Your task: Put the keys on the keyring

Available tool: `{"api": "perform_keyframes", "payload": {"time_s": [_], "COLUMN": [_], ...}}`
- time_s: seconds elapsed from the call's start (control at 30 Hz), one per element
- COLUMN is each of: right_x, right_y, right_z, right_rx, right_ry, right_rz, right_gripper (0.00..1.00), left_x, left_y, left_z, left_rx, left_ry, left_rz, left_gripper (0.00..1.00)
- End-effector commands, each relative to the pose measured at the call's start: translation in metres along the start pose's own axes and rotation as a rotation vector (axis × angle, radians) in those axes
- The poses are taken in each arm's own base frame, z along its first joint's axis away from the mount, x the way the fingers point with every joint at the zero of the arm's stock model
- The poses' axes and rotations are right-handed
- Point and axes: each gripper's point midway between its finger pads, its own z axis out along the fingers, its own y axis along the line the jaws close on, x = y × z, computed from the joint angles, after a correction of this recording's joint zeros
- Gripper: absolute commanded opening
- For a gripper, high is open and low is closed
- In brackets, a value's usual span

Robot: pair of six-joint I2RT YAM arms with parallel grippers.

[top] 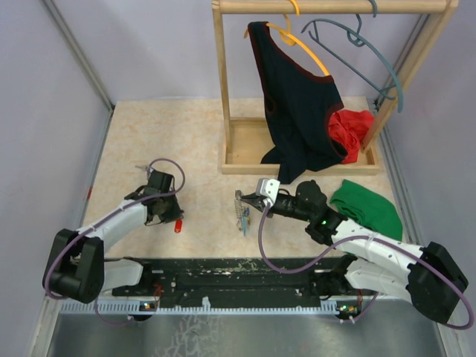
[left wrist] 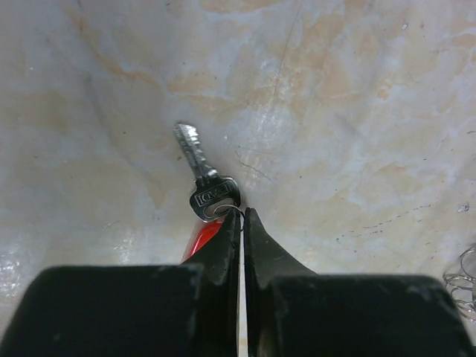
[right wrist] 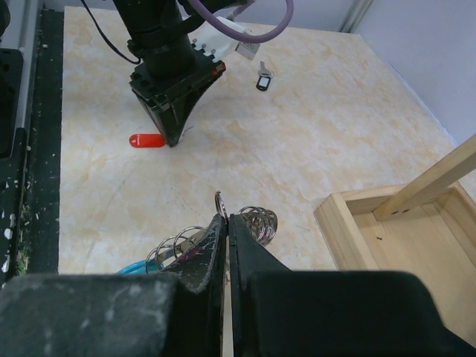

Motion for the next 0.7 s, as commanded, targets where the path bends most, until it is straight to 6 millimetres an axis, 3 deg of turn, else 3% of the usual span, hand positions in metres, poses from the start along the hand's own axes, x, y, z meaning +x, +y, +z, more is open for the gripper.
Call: {"api": "perform_keyframes", "payload": {"time_s": [0.0, 0.4, 0.67], "right_x": [-0.033, -0.035, -0.031], "right_y": [-0.008, -0.006, -0.007], "right_z": [0.003, 0.004, 0.004], "right_rx": [0.014, 0.003, 0.005], "right_ry": [-0.095, -0.095, -0.079], "right_rz": [-0.054, -0.053, -0.054], "right_gripper": [0.00, 0.00, 0.00], "left_x": [-0.007, -0.030, -0.016], "left_y": [-0.018, -0.072, -0.081], "left_z": [-0.002, -0.044, -0.045], "left_rx": [0.065, 0.292, 0.393], "left_ry": [-0.005, -0.084, -0.087], "left_rz": [0.004, -0.058, -0.241], "left_gripper": [0.01, 0.01, 0.01]}}
